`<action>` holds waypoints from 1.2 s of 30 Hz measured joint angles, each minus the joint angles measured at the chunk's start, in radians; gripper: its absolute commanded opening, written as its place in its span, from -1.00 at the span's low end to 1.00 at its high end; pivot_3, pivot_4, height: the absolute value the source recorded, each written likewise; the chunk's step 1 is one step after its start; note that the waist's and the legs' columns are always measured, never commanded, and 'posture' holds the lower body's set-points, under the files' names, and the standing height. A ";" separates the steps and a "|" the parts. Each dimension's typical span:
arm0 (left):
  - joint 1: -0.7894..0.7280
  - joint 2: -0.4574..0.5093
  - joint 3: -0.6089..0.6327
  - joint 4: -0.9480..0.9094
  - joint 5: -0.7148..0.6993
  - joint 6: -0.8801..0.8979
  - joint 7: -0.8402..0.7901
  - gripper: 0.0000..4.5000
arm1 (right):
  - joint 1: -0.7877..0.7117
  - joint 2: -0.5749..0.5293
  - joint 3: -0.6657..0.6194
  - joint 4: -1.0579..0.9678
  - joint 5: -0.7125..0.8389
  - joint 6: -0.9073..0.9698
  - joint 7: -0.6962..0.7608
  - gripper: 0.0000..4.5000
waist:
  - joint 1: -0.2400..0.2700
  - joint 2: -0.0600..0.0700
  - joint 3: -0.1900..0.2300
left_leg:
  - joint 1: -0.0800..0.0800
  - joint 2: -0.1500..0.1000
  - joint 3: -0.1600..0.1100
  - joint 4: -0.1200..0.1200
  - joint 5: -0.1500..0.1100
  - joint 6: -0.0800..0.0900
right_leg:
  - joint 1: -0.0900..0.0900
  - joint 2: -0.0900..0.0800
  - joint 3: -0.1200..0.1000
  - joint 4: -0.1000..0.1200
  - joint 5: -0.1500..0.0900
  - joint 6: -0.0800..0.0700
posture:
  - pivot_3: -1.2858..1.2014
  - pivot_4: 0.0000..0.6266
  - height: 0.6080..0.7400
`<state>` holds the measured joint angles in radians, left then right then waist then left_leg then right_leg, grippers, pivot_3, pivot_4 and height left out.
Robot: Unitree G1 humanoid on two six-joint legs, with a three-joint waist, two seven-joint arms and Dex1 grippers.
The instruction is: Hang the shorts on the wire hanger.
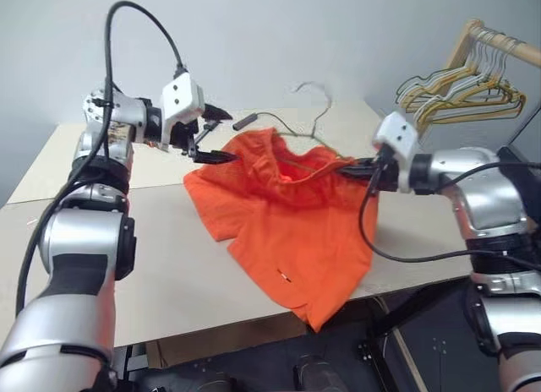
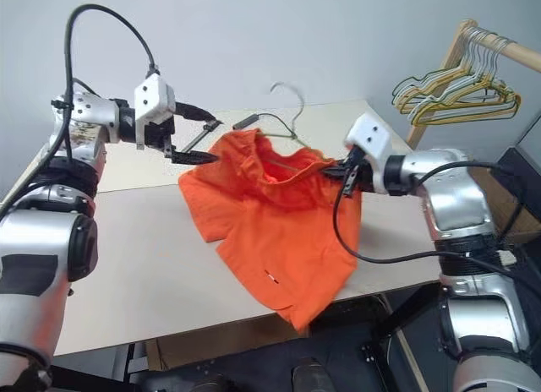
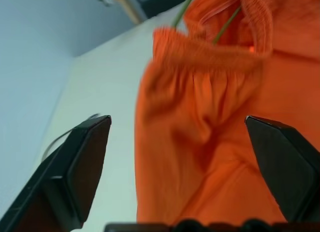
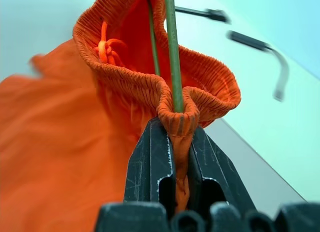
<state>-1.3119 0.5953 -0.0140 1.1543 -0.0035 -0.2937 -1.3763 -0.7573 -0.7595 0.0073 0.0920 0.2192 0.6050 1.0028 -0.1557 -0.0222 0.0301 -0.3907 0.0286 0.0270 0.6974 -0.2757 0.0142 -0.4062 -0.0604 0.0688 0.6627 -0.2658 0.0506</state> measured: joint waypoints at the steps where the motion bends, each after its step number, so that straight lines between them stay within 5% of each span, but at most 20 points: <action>1: 0.000 -0.002 0.023 -0.005 -0.019 0.015 0.017 1.00 | 0.012 -0.014 -0.027 -0.013 0.000 0.038 -0.027 -0.99 | 0.001 0.000 0.000 | 0.000 0.000 0.000 0.000 0.000 0.000 | 0.000 0.000 0.000 0.000 0.000 0.000 | -0.10 -1.00 1.00; 16: 0.339 -0.109 0.216 -0.678 -0.521 0.548 0.004 1.00 | 0.101 -0.045 -0.253 -0.242 -0.045 0.729 -0.504 -0.99 | -0.030 0.003 -0.001 | 0.003 0.002 0.000 0.000 0.000 0.000 | 0.001 -0.002 0.003 0.000 0.000 0.000 | -0.14 -1.00 1.00; 20: 0.401 -0.125 0.223 -0.766 -0.563 0.606 0.047 1.00 | 0.036 0.055 -0.306 -0.215 -0.135 0.841 -0.698 -0.99 | -0.041 0.005 -0.003 | 0.004 0.001 0.000 0.000 0.000 0.000 | 0.002 -0.002 0.004 0.001 0.000 0.000 | -0.15 -1.00 1.00; 29: 0.428 -0.188 0.240 -0.849 -0.646 0.662 0.153 1.00 | -0.145 0.229 -0.494 0.062 -0.267 0.721 -1.084 -0.99 | -0.067 0.007 -0.004 | 0.004 -0.001 0.000 -0.001 0.000 0.000 | 0.002 -0.003 0.005 0.001 0.000 0.000 | -0.14 -1.00 1.00; 36: 0.461 -0.208 0.231 -0.891 -0.648 0.658 0.195 1.00 | -0.273 0.213 -0.547 0.358 -0.318 0.473 -1.328 -0.99 | -0.088 0.009 -0.005 | 0.006 -0.003 0.001 -0.002 0.000 -0.001 | 0.003 -0.003 0.006 0.000 0.000 0.000 | -0.13 -1.00 1.00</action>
<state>-0.8505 0.3870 0.2172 0.2632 -0.6512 0.3638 -1.1815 -1.0308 -0.5466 -0.5395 0.4502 -0.0985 1.0779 -0.3256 -0.2441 -0.0132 0.0249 -0.3849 0.0257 0.0279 0.6953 -0.2754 0.0137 -0.4028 -0.0634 0.0747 0.6629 -0.2657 0.0505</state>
